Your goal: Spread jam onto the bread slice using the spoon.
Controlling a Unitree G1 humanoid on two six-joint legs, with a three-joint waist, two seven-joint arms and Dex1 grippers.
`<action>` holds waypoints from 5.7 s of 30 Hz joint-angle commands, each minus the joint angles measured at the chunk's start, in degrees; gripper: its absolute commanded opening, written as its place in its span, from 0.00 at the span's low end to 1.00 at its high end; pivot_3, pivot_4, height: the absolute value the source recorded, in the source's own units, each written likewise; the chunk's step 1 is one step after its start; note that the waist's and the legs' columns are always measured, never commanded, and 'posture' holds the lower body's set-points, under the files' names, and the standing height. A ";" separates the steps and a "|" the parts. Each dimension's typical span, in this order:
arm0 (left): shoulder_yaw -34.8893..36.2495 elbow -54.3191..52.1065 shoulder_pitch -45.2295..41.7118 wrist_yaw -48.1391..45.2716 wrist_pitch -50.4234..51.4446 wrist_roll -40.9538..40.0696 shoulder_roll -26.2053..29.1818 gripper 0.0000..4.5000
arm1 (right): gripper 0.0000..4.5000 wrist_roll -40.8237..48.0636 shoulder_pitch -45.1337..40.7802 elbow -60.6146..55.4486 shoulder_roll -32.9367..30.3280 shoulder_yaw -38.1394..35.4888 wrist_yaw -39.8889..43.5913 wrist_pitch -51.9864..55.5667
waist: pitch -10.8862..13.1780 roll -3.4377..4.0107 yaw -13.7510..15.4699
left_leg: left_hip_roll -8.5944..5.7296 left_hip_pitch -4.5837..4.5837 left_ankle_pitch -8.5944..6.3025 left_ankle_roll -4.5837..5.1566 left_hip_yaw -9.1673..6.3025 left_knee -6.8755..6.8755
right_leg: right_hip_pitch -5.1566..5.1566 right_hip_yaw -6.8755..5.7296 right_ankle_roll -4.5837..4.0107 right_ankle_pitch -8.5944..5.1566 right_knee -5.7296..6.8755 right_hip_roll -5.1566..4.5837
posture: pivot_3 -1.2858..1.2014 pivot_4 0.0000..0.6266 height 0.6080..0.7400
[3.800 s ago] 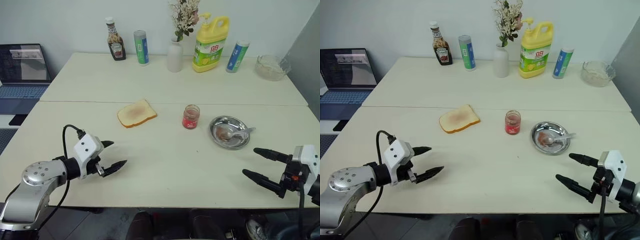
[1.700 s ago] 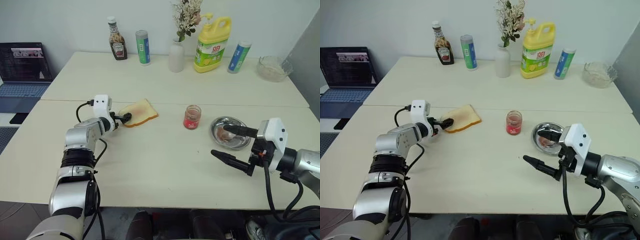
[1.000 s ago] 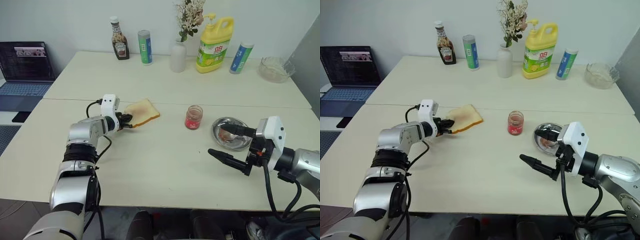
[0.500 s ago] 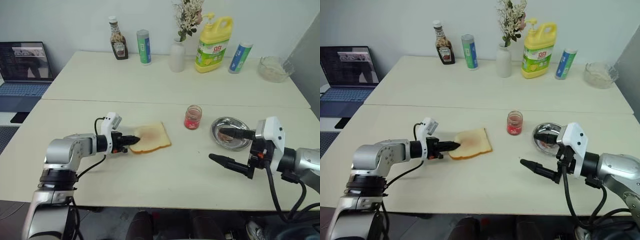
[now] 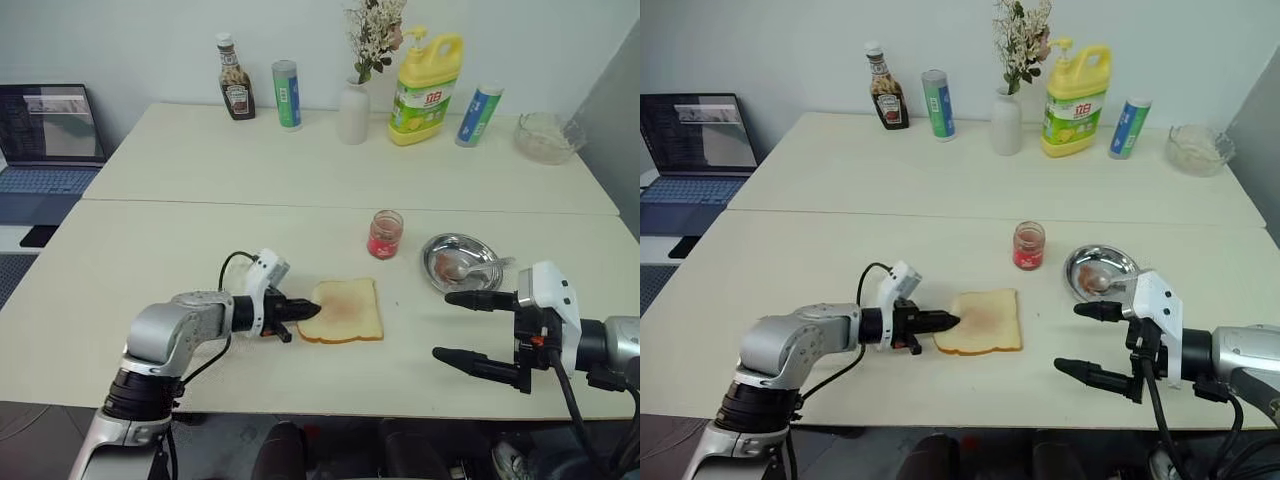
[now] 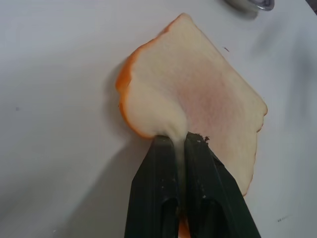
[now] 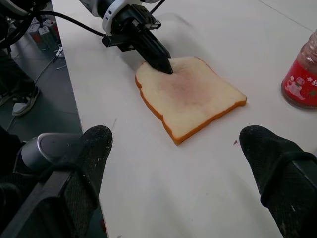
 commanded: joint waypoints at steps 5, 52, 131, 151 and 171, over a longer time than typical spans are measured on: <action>0.50 -4.35 1.27 1.57 0.73 -1.75 1.11 0.00 | 1.00 -1.13 0.51 -1.51 -0.78 -0.85 1.00 -1.45 | 0.00 0.00 -0.02 | 0.00 0.01 0.00 0.00 0.02 0.01 | 0.00 0.03 0.01 -0.01 0.00 0.00 | 0.52 0.24 1.00; -3.43 -18.08 -5.80 -18.69 -37.71 5.14 19.63 1.00 | 1.00 1.10 2.00 17.03 33.21 -13.87 -31.91 -6.38 | -0.01 0.04 -0.38 | 0.12 0.06 0.00 0.00 0.14 -0.03 | -0.04 0.17 0.00 -0.04 -0.02 0.16 | 0.52 0.24 1.00; 4.16 -14.80 -2.86 -4.84 -25.24 2.11 12.82 1.00 | 0.00 -9.04 -47.64 32.30 29.23 13.46 -28.05 -6.11 | 0.20 0.44 -0.16 | 0.12 -0.14 0.00 0.02 0.13 -0.07 | -0.24 0.13 -0.07 0.00 -0.05 0.12 | 0.52 0.24 1.00; 3.32 -18.46 -2.19 -4.50 -23.61 1.15 16.37 1.00 | 0.00 -38.65 -49.07 47.71 29.94 28.08 -14.29 -32.19 | 0.21 0.44 -0.24 | 0.12 -0.10 0.00 0.01 0.13 -0.08 | -0.24 0.11 -0.08 0.00 0.00 0.12 | 0.52 0.24 1.00; 1.46 -17.94 -2.10 -4.78 -25.18 3.98 16.25 1.00 | 0.00 -41.95 -46.83 51.86 35.18 26.59 -13.89 -24.86 | 0.21 0.44 -0.22 | 0.12 -0.09 0.00 0.01 0.10 -0.07 | -0.22 0.09 -0.09 0.01 0.03 0.11 | 0.52 0.24 1.00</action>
